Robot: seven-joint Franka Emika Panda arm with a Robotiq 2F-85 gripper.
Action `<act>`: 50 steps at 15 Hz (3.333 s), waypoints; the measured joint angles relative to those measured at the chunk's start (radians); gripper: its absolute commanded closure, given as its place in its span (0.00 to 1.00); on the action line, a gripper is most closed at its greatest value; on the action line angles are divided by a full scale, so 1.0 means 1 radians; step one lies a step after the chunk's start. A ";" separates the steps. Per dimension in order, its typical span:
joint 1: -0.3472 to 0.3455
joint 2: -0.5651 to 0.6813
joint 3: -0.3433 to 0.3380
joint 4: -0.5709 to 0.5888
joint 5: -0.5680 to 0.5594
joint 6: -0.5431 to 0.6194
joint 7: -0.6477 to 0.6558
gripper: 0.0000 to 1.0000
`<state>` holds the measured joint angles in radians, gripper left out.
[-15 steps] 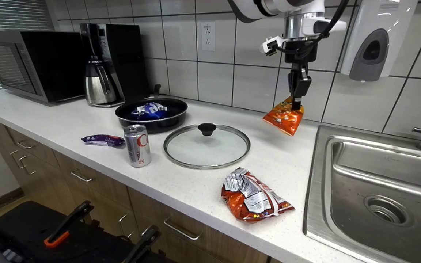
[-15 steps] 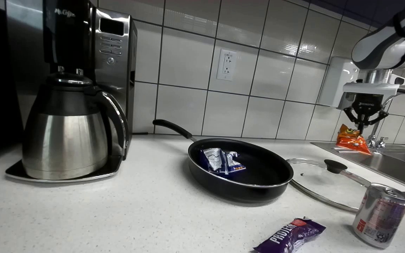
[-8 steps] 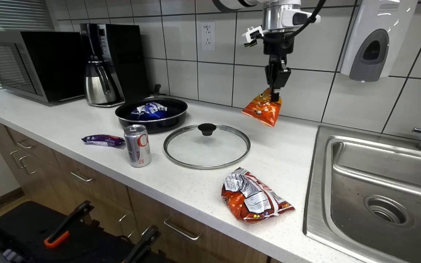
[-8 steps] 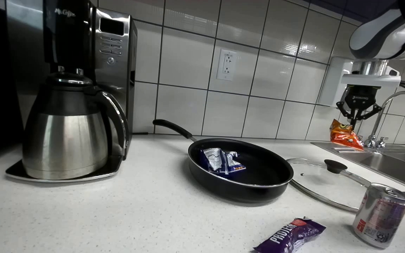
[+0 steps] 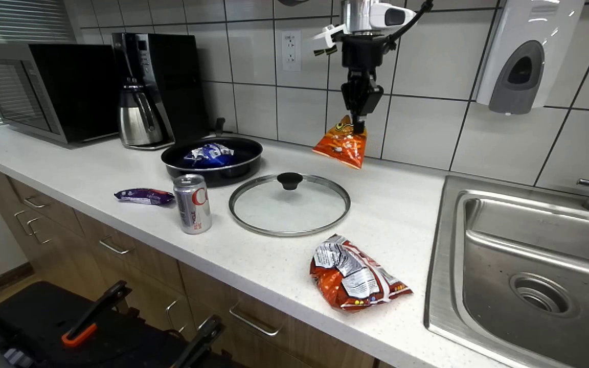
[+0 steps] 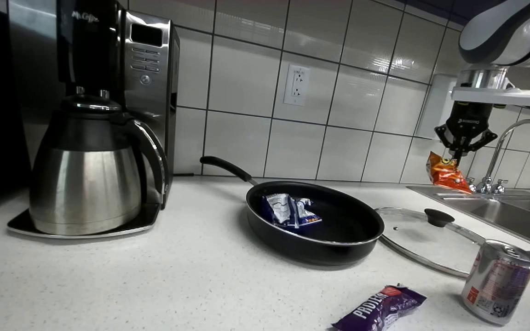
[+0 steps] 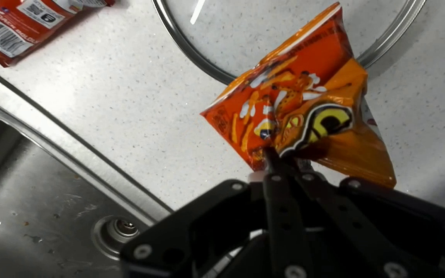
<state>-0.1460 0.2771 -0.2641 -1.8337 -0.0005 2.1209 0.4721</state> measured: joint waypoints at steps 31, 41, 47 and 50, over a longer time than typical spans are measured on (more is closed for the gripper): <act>0.233 -0.012 0.181 -0.052 -0.015 0.049 0.266 1.00; 0.275 0.029 0.217 -0.040 -0.016 0.058 0.266 1.00; 0.275 0.092 0.220 -0.020 -0.007 0.154 0.266 1.00; 0.277 0.109 0.229 -0.013 -0.004 0.172 0.264 1.00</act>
<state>0.1307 0.3863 -0.0347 -1.8467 -0.0049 2.2930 0.7358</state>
